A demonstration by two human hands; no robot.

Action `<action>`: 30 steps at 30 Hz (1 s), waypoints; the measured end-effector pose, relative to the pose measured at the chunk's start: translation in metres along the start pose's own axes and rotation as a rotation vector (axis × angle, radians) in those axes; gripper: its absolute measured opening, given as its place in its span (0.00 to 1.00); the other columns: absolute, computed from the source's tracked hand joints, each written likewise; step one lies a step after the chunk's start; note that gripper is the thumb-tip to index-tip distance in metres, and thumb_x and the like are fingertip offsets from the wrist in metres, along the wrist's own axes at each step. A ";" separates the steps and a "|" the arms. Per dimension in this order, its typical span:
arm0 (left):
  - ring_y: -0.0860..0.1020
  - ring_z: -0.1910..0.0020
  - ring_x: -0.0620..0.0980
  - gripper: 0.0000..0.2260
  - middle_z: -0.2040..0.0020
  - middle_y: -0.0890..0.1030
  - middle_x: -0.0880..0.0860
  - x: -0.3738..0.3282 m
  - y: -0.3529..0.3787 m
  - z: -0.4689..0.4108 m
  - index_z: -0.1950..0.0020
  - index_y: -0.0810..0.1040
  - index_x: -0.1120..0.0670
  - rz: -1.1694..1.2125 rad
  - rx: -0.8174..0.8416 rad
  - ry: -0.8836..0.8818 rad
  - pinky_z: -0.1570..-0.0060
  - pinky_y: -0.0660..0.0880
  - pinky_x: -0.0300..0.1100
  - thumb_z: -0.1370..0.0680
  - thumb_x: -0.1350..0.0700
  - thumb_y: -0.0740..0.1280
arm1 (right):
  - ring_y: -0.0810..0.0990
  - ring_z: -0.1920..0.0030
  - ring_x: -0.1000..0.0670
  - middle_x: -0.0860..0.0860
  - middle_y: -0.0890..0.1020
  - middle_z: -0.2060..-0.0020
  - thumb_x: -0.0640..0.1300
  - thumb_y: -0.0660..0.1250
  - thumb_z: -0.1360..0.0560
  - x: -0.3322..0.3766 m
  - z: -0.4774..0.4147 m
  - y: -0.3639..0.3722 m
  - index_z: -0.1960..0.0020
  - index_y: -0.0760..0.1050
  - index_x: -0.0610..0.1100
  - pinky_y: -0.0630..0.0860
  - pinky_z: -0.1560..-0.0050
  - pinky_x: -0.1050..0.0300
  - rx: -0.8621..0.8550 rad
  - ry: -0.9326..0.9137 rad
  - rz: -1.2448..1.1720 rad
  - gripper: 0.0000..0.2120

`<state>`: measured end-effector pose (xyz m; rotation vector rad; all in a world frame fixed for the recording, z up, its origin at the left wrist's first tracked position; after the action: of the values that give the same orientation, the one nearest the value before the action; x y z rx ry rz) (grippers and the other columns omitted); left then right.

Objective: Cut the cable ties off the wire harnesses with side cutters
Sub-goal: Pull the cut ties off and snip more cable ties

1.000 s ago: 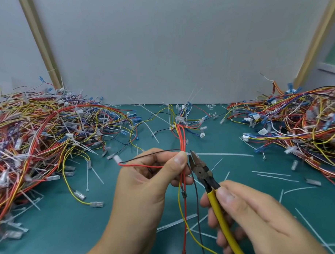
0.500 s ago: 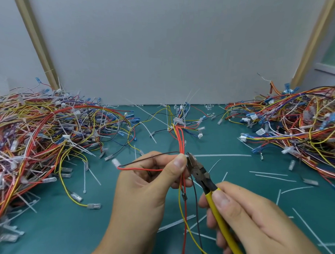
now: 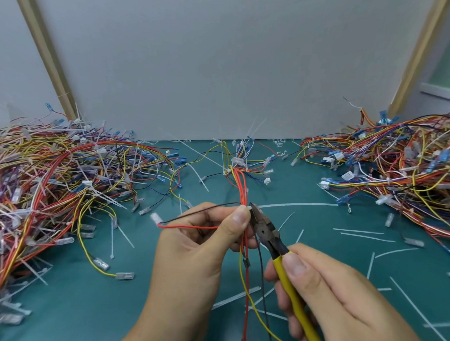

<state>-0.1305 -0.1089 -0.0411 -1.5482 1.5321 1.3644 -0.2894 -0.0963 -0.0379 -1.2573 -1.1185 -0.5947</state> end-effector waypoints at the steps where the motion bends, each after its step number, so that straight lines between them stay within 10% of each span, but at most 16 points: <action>1: 0.82 0.66 0.52 0.07 0.64 0.84 0.59 0.000 0.000 0.000 0.58 0.85 0.57 0.004 0.002 -0.002 0.63 0.77 0.37 0.31 0.54 0.75 | 0.80 0.70 0.49 0.48 0.81 0.68 0.66 0.47 0.24 0.000 0.000 0.000 0.55 0.76 0.57 0.79 0.64 0.53 -0.002 0.003 -0.008 0.22; 30: 0.81 0.67 0.52 0.06 0.67 0.82 0.57 0.003 0.001 -0.003 0.59 0.85 0.56 0.024 -0.003 -0.069 0.63 0.78 0.40 0.31 0.55 0.73 | 0.73 0.73 0.48 0.51 0.75 0.71 0.61 0.58 0.30 -0.007 -0.006 0.000 0.58 0.80 0.51 0.72 0.72 0.55 0.019 0.076 -0.310 0.18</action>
<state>-0.1310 -0.1130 -0.0421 -1.4736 1.5116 1.4189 -0.2898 -0.1036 -0.0438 -1.0427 -1.2626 -0.8546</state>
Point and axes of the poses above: each hand's wrist, its own z-axis away from the middle knuckle, its own y-axis out of the palm, x = y × z, the point moved 5 cm from there along -z, towards the middle knuckle
